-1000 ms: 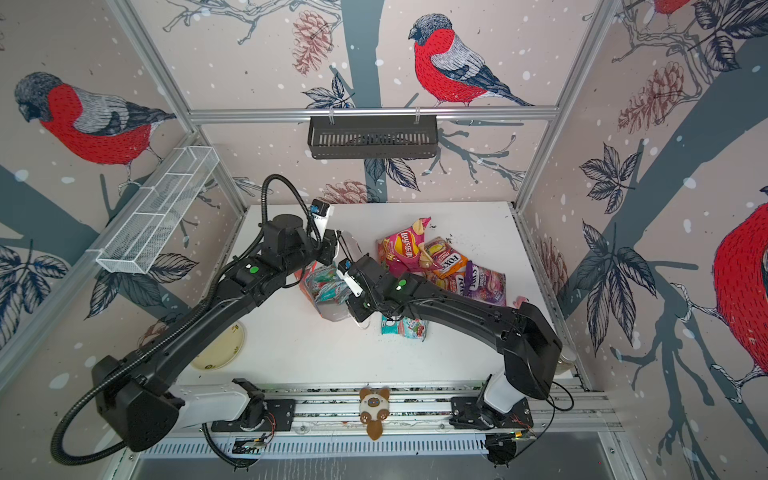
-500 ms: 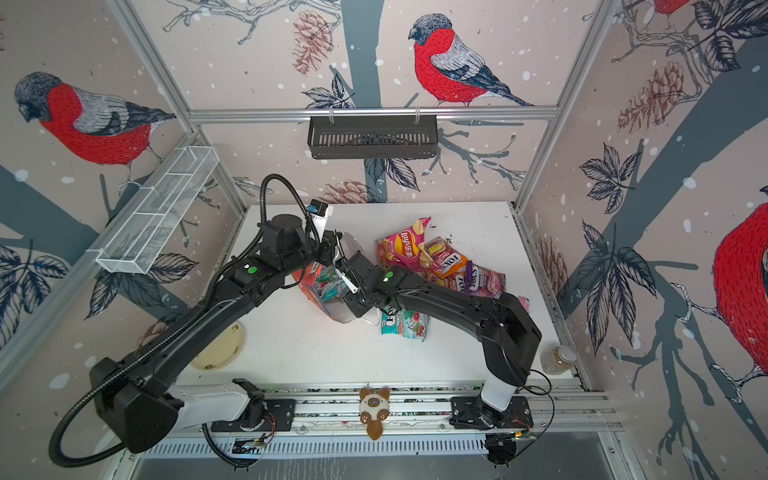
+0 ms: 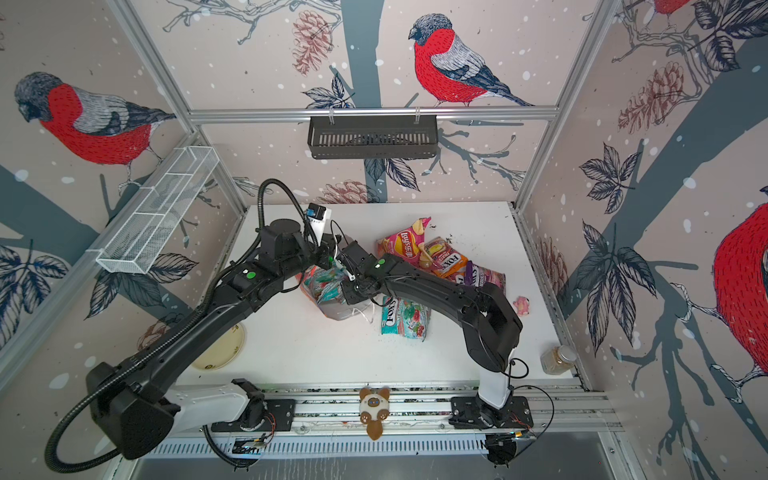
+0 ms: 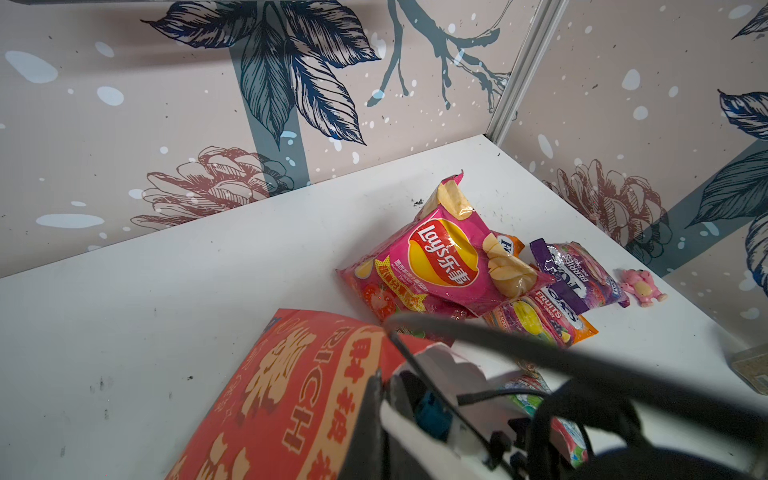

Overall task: Take the snacks out of the paper bag
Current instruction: 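Lower the right gripper into the bag toward the remaining teal packets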

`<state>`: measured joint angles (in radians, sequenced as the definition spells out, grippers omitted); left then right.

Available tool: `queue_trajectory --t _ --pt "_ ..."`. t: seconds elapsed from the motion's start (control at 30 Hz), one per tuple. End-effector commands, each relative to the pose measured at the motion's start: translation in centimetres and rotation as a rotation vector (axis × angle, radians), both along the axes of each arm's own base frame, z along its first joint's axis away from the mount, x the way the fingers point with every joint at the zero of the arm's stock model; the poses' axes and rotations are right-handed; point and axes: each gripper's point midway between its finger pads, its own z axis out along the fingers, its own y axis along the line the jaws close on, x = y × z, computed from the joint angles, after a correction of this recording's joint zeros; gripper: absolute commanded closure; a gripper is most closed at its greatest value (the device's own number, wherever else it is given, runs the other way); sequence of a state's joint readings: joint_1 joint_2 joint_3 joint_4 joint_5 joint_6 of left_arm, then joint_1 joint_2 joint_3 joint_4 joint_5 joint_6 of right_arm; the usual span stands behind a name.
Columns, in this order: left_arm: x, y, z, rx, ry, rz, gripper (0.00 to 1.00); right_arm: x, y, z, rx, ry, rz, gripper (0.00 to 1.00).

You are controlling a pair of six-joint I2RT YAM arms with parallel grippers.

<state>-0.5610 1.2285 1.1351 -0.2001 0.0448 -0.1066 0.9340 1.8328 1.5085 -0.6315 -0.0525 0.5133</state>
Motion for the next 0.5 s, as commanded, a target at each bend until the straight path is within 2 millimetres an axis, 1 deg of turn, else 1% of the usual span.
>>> queue_trajectory --t 0.0,0.1,0.2,0.3,0.47 --pt "0.6 0.3 2.4 -0.037 -0.113 0.052 1.0 0.5 -0.3 0.4 0.036 0.03 -0.079 0.7" --pt "0.4 0.4 2.6 -0.038 -0.136 0.07 1.0 0.6 -0.6 -0.1 0.031 0.055 -0.098 0.71" --pt "-0.2 -0.1 2.7 -0.043 -0.146 0.056 1.0 0.6 -0.7 -0.6 0.028 0.077 -0.109 0.7" --pt "-0.4 0.0 2.8 -0.055 -0.161 0.082 1.0 0.7 -1.0 -1.4 0.008 0.082 -0.122 0.66" --pt "-0.5 -0.3 2.7 -0.076 -0.158 0.09 1.0 1.8 -0.7 -2.8 0.0 0.094 -0.139 0.64"
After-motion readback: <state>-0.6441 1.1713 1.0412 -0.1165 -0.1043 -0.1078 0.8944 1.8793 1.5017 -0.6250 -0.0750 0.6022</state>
